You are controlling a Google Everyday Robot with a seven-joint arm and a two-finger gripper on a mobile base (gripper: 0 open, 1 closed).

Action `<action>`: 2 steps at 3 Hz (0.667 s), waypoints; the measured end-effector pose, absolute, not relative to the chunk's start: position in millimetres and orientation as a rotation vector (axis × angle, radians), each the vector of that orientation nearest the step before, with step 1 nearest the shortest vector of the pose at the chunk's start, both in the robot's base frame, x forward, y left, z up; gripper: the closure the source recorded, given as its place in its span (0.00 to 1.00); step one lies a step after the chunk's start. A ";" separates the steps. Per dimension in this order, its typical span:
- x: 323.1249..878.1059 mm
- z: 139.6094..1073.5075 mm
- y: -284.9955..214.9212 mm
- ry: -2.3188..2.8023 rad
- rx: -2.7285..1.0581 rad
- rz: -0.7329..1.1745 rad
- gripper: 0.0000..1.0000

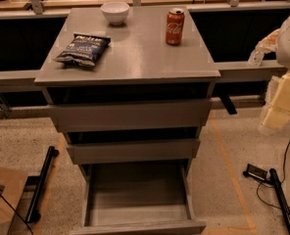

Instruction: Place blue chip bag into bottom drawer

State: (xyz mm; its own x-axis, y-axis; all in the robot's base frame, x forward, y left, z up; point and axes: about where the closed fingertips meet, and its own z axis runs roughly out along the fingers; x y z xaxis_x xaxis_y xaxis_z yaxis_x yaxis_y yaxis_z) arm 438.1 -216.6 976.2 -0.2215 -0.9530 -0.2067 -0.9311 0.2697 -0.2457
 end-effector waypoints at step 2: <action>455.3 973.2 -198.2 2.153 -1.741 -0.071 0.00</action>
Offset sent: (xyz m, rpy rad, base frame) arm 0.0485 0.0519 -0.0132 0.1147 -0.0765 0.1383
